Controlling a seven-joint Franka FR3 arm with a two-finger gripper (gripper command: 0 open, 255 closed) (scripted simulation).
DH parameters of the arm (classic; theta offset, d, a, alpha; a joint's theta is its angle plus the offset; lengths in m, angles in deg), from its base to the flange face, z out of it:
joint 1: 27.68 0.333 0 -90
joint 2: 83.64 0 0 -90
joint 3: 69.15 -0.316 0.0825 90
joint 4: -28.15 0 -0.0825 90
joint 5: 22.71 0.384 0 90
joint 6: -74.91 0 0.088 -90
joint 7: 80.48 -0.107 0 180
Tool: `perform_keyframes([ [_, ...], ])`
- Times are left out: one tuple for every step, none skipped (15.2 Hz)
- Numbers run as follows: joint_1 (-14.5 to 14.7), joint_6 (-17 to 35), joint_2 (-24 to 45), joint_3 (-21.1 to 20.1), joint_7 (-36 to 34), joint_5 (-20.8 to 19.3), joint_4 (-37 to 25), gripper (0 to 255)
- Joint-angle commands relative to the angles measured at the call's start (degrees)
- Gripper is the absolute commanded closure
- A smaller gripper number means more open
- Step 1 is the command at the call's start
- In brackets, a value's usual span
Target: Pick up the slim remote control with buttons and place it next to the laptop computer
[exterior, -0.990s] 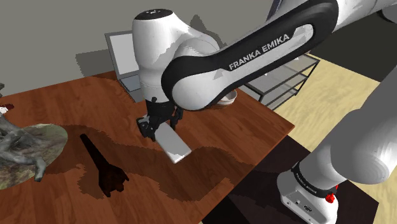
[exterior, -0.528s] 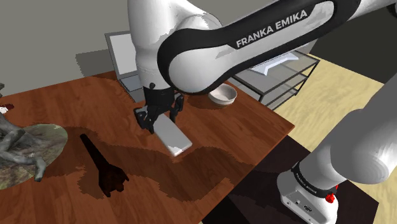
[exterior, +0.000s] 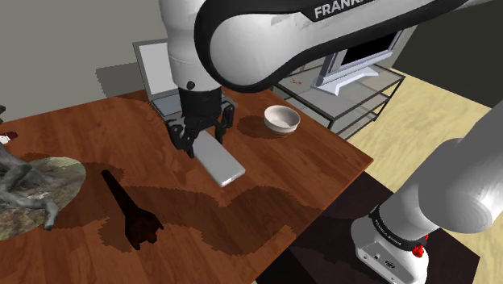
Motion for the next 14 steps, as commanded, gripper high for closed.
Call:
perform_keyframes([
  [-0.02, -1.49, -0.56, 0.02, 0.19, 0.36, -1.03, 255],
  [-0.04, -2.24, -0.80, 0.06, 0.30, 0.50, -1.59, 255],
  [-0.06, -3.00, -1.02, 0.09, 0.40, 0.64, -2.16, 255],
  [-0.08, -3.75, -1.22, 0.12, 0.49, 0.76, -2.75, 255],
  [-0.10, -4.50, -1.41, 0.15, 0.58, 0.87, -3.35, 255],
  [-0.12, -5.26, -1.58, 0.19, 0.66, 0.97, -3.96, 255],
  [-0.14, -6.01, -1.74, 0.22, 0.73, 1.07, -4.58, 255],
  [-0.16, -6.77, -1.89, 0.25, 0.79, 1.15, -5.22, 255],
  [-0.18, -7.53, -2.02, 0.28, 0.84, 1.22, -5.87, 255],
  [-0.20, -8.29, -2.13, 0.31, 0.89, 1.28, -6.54, 255],
  [-0.22, -9.04, -2.23, 0.33, 0.93, 1.33, -7.21, 255],
  [-0.23, -9.81, -2.32, 0.36, 0.97, 1.38, -7.91, 255],
  [-0.25, -10.57, -2.39, 0.38, 0.99, 1.41, -8.61, 255],
  [-0.26, -11.33, -2.44, 0.40, 1.01, 1.44, -9.33, 255],
])
